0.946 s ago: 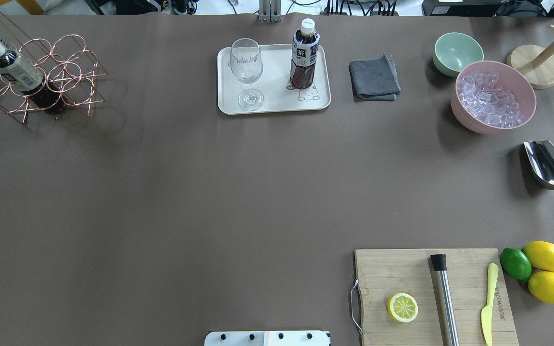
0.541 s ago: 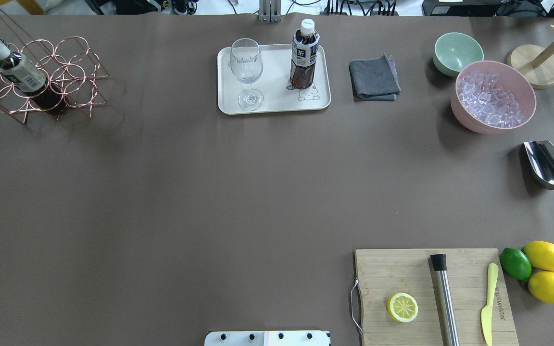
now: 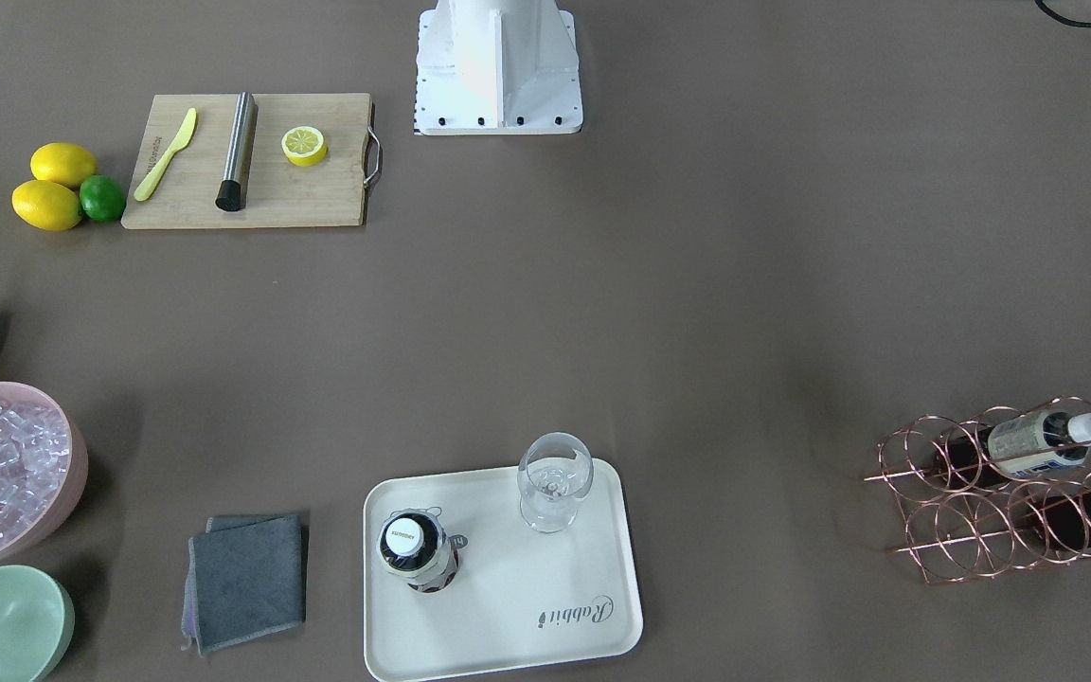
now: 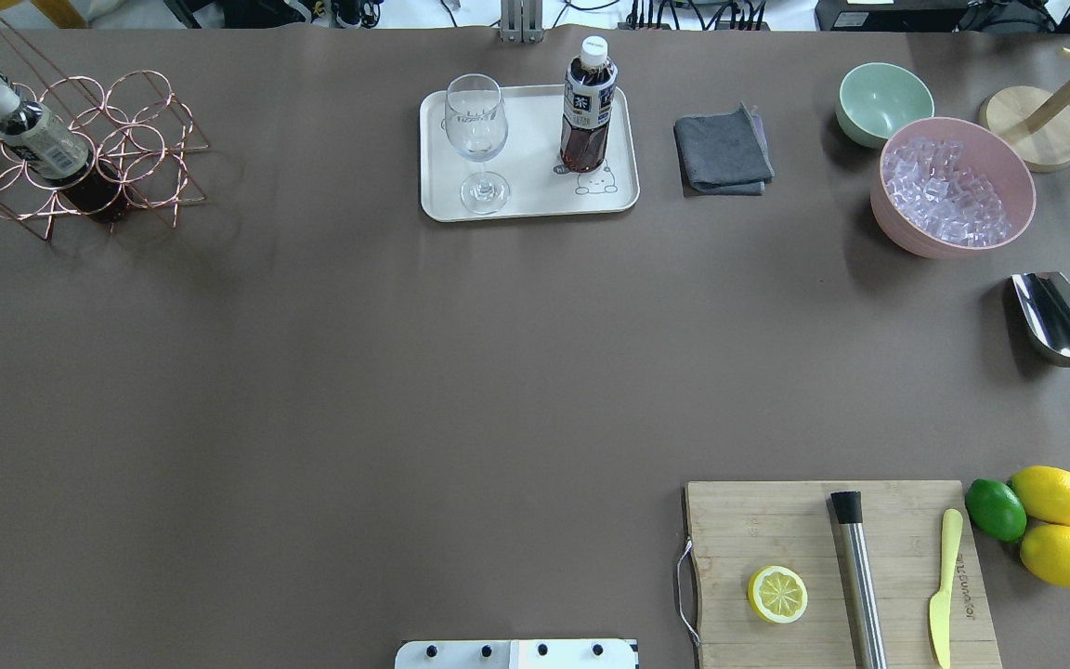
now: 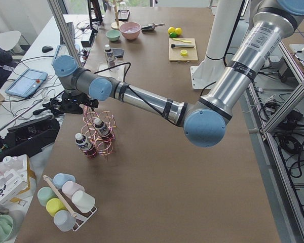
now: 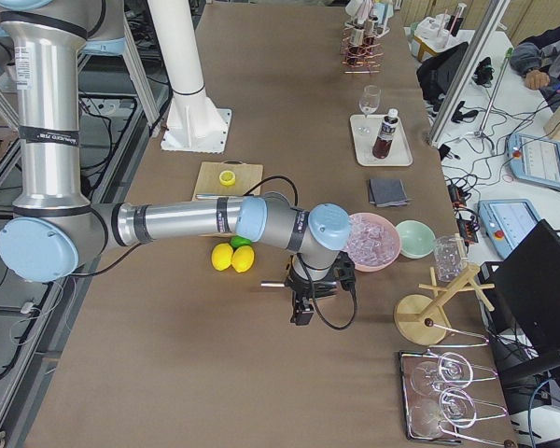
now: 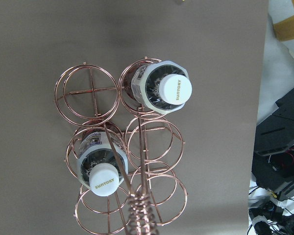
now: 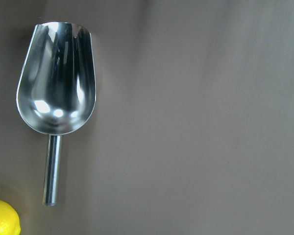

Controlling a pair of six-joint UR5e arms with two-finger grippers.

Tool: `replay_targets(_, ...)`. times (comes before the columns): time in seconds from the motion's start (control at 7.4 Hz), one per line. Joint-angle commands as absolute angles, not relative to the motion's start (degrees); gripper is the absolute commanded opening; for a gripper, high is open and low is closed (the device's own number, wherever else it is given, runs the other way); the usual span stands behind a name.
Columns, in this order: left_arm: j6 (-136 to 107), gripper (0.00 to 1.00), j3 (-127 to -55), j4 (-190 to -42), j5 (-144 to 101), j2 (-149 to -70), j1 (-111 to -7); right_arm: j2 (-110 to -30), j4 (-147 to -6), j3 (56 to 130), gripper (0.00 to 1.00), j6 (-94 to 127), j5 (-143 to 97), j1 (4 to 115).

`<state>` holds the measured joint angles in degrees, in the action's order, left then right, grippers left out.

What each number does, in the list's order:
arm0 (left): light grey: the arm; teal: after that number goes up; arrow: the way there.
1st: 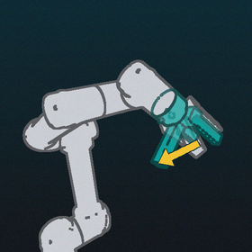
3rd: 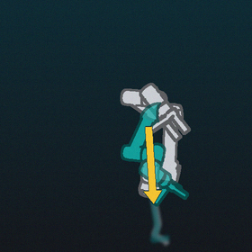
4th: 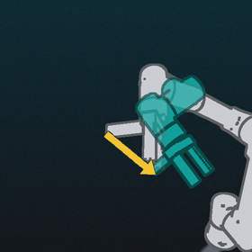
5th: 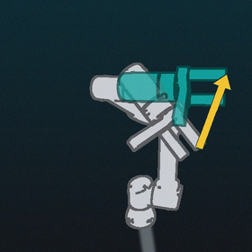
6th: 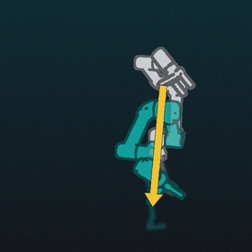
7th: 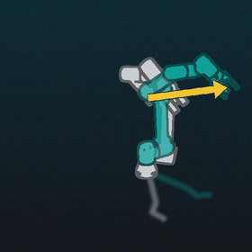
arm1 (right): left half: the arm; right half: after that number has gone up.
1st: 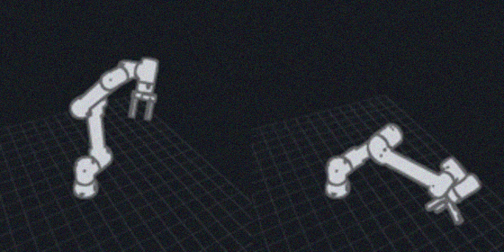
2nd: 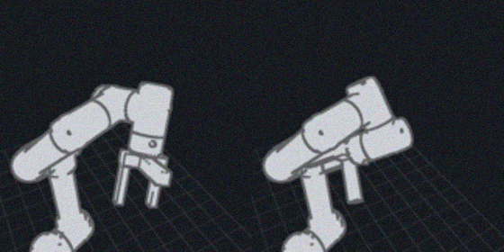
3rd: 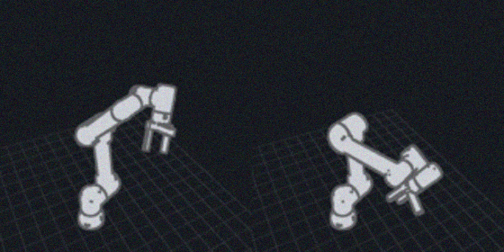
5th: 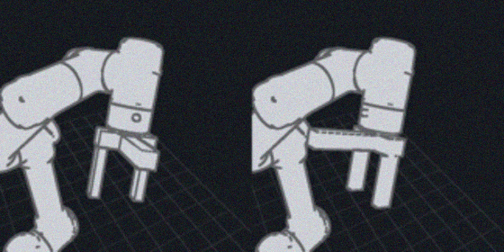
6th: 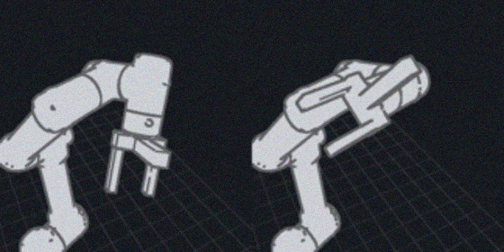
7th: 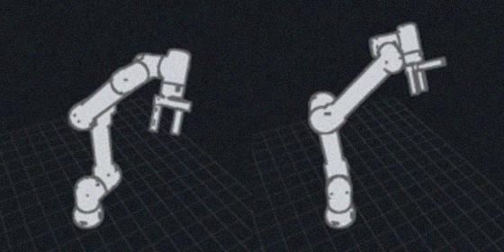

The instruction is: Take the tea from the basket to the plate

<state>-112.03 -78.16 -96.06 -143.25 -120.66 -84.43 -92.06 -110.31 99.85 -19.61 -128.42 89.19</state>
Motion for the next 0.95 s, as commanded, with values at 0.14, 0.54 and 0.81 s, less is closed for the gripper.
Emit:
replay_targets(0.14, -111.7, 0.97, -90.3, -95.4, -144.3, -114.5, -85.8, -92.4, -102.9, 94.8, 0.99, -19.5, -128.8, 90.2)
replay_targets(0.54, -94.0, 0.97, -103.9, -85.7, -144.6, -106.5, -86.1, -92.5, -102.8, 94.8, 1.00, -19.4, -128.9, 90.3)
replay_targets(0.81, -71.7, 0.97, -105.4, -75.3, -144.0, -104.2, -89.4, -92.5, -102.6, 94.8, 1.00, -19.5, -128.9, 90.3)
